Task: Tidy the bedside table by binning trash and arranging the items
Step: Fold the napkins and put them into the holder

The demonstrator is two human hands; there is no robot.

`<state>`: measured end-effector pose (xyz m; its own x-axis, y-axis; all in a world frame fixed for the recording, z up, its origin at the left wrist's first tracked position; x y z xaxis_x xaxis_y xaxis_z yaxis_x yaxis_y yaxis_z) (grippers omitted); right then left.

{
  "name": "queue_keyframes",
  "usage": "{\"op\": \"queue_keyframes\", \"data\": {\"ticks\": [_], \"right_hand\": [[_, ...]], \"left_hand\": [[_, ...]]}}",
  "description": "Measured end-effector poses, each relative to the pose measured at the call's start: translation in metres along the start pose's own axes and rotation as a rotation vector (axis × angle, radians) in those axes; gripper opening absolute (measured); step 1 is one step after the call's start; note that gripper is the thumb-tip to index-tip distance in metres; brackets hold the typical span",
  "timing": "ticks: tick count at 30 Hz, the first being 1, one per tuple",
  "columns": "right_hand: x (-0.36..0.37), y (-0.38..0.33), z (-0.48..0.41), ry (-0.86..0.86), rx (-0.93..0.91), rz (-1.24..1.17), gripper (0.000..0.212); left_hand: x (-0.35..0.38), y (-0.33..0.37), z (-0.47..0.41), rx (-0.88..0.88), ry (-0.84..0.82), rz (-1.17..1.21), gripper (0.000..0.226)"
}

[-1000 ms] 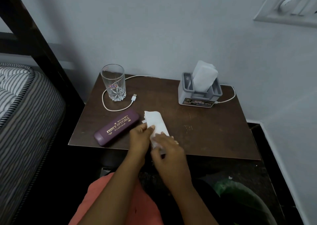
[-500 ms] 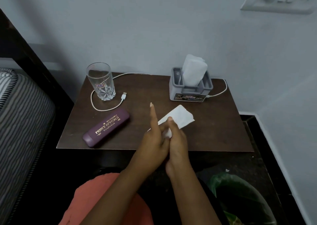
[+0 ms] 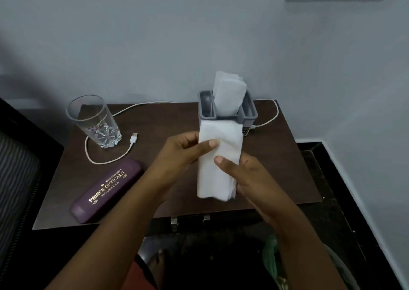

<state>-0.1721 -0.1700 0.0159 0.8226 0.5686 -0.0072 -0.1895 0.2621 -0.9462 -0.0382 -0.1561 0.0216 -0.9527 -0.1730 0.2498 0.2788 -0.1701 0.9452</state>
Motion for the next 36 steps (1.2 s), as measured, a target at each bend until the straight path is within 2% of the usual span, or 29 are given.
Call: {"op": "queue_keyframes", "data": {"ticks": [6, 10, 13, 17, 25, 29, 32, 36], "right_hand": [[-0.059, -0.035, -0.029, 0.321, -0.237, 0.603, 0.021], [-0.086, -0.067, -0.071, 0.463, -0.356, 0.814, 0.018], [-0.095, -0.070, -0.100, 0.486, -0.357, 0.870, 0.027], [-0.094, -0.060, -0.115, 0.447, -0.357, 0.819, 0.022], [-0.092, -0.041, -0.118, 0.483, -0.339, 0.875, 0.029], [-0.089, -0.038, -0.114, 0.502, -0.357, 1.003, 0.024], [-0.084, -0.038, -0.112, 0.492, -0.353, 1.123, 0.029], [-0.086, -0.042, -0.114, 0.447, -0.336, 1.012, 0.042]], "left_hand": [[0.019, 0.043, -0.048, 0.228, 0.012, -0.091, 0.022], [0.027, 0.074, -0.086, 0.367, 0.024, -0.191, 0.023], [0.021, 0.077, -0.112, 0.411, 0.067, -0.239, 0.025], [0.012, 0.070, -0.130, 0.417, 0.103, -0.301, 0.022], [0.012, 0.054, -0.136, 0.423, 0.051, -0.360, 0.022], [0.007, 0.046, -0.133, 0.432, 0.055, -0.360, 0.022], [0.007, 0.040, -0.130, 0.413, 0.048, -0.396, 0.019], [0.010, 0.041, -0.128, 0.432, 0.045, -0.411, 0.017]]}}
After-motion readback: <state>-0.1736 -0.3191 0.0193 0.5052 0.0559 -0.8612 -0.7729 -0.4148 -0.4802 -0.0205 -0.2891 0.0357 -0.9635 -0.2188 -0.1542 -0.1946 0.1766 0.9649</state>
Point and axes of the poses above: each hand's wrist, its own z-axis away from the middle knuckle, its own x-axis out of the palm, y = z × x, the point moved 6 cm from there along -z, towards the middle knuckle, and after that the axes turned 8 degrees about z, right-handed, at the moved point
